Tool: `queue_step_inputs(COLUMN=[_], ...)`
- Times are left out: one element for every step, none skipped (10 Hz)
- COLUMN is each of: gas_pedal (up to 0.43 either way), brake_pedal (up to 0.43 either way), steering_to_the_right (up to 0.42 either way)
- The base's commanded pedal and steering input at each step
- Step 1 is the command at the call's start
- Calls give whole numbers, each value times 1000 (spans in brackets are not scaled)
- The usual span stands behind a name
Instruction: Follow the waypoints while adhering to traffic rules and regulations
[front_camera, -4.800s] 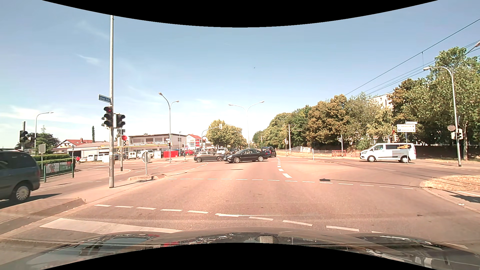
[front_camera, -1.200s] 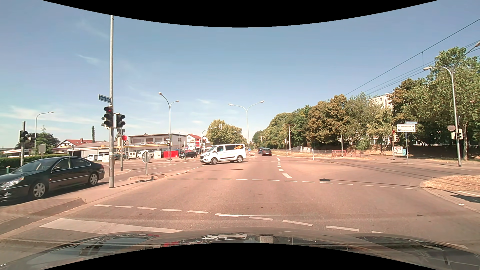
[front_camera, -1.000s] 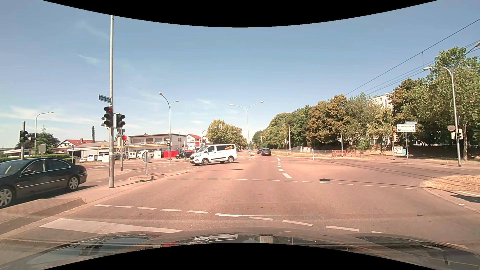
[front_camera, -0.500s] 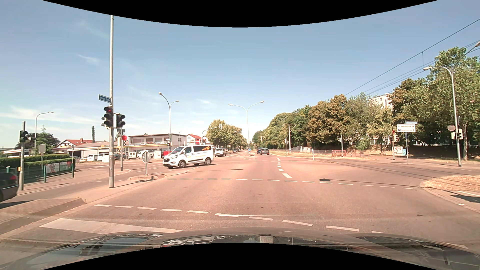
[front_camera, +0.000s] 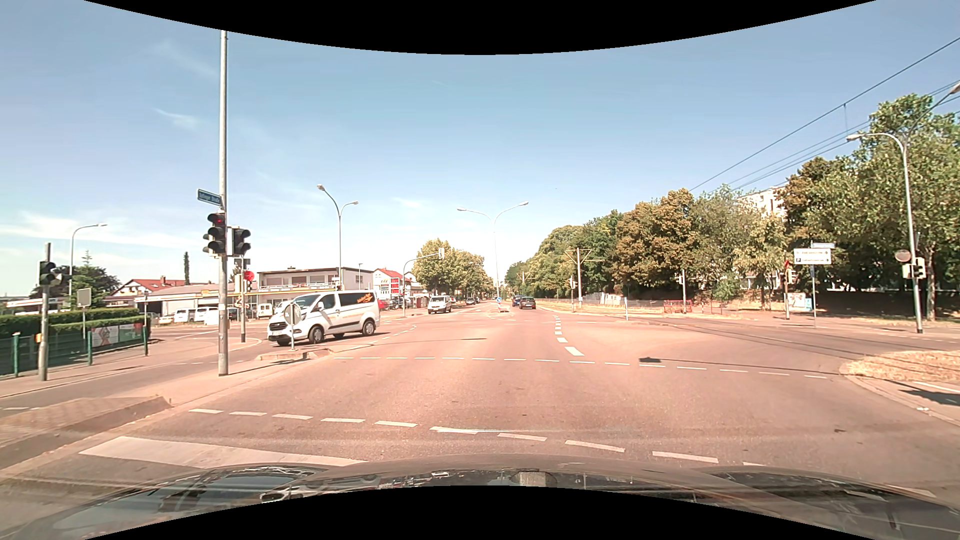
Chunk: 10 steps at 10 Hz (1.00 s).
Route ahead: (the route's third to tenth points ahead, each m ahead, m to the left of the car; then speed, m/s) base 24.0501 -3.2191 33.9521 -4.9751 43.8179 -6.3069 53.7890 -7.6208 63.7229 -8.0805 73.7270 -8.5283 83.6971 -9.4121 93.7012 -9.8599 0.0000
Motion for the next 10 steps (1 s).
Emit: queue_step_inputs(gas_pedal=[0,0,0,0,0,0,0,0,0,0], brake_pedal=[244,244,244,238,244,232,238,238,238,238], steering_to_the_right=[8,8,8,8,8,8,8,8,8,8])
